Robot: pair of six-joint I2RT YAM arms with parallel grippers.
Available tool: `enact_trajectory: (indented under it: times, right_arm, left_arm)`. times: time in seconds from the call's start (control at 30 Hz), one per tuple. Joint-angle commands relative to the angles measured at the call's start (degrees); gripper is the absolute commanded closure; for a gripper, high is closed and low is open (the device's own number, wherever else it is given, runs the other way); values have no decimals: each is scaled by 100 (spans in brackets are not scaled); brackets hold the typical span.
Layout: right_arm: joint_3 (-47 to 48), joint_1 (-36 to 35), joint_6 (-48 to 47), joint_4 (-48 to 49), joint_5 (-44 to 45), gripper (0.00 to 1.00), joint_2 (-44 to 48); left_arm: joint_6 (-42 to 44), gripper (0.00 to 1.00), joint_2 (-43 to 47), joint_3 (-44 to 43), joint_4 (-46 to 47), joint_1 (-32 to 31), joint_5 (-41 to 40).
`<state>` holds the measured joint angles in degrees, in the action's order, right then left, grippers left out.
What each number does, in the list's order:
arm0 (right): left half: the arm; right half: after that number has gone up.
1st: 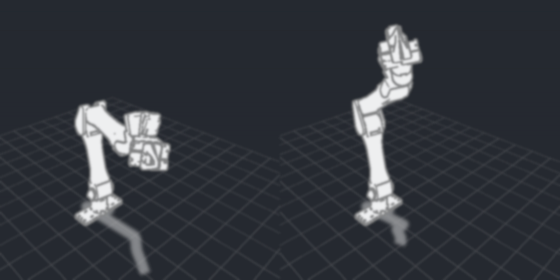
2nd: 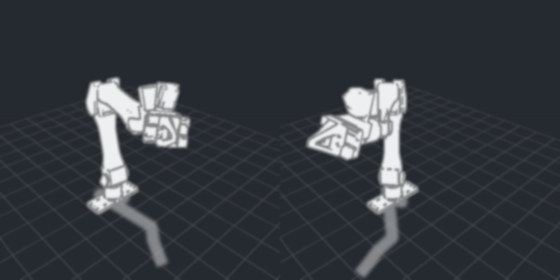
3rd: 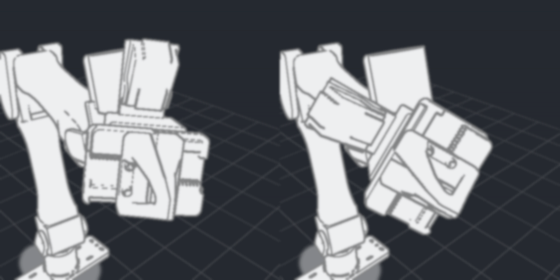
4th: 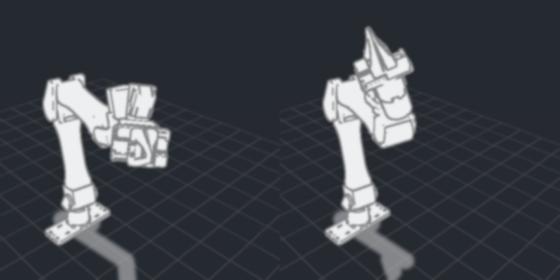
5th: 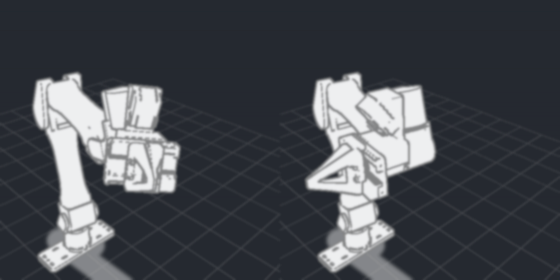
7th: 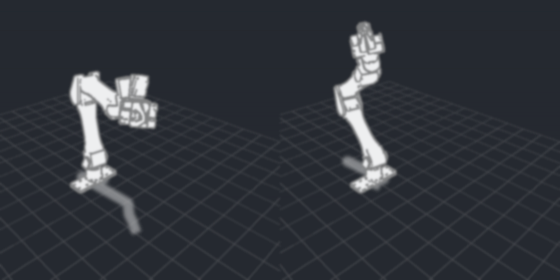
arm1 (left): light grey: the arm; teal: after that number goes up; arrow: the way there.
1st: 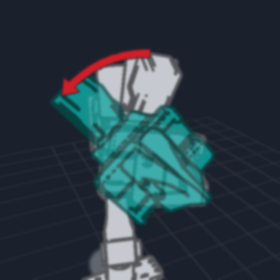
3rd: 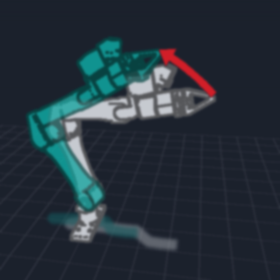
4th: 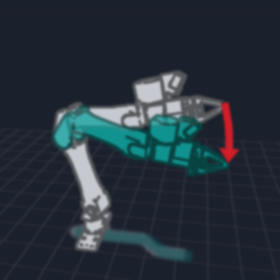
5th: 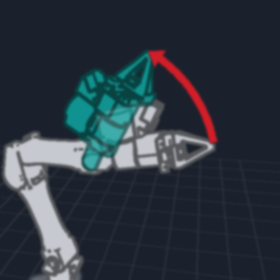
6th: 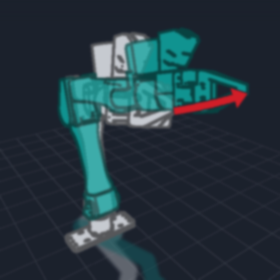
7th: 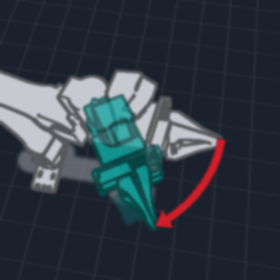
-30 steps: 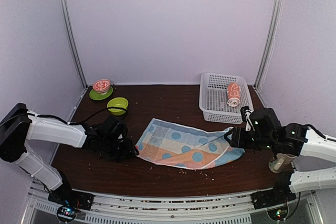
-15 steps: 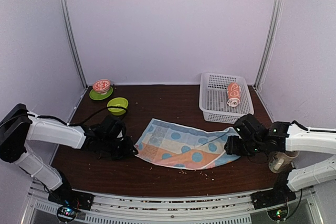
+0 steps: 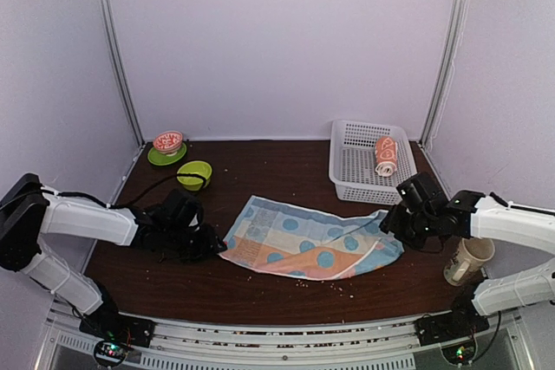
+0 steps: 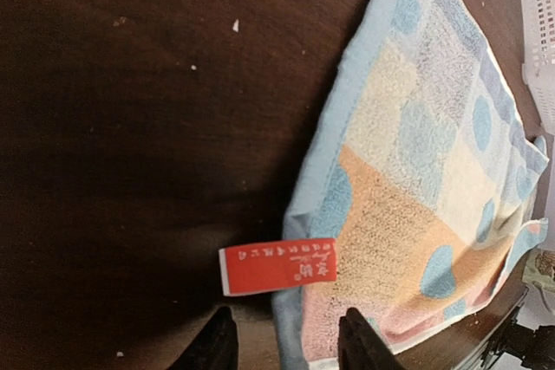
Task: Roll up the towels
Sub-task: Pick up the towel from the center of the board.
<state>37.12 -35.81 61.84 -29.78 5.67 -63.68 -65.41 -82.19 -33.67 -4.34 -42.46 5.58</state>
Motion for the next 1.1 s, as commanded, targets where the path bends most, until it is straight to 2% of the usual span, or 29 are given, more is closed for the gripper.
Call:
enact_trajectory:
  times: [0.0, 0.27, 0.57, 0.67, 0.93, 1.07]
  right_arm:
    - [53, 91, 274, 287, -264, 37, -214]
    - [862, 126, -1827, -11, -70, 41, -1463]
    - [564, 127, -2222, 167, -477, 52, -1744]
    - [454, 127, -2246, 196, -517, 61, -1744]
    - [482, 123, -2424, -33, -412, 99, -1374]
    - [698, 112, -2787, -322, -527, 100, -812]
  left_arm:
    - [209, 61, -129, 31, 406, 67, 90]
    - [415, 71, -270, -137, 409, 149, 281]
    - [367, 82, -232, -113, 434, 158, 316]
    - [354, 85, -182, -117, 405, 154, 305]
    - [338, 98, 162, -181, 80, 159, 184]
    - [343, 100, 671, -260, -344, 159, 32]
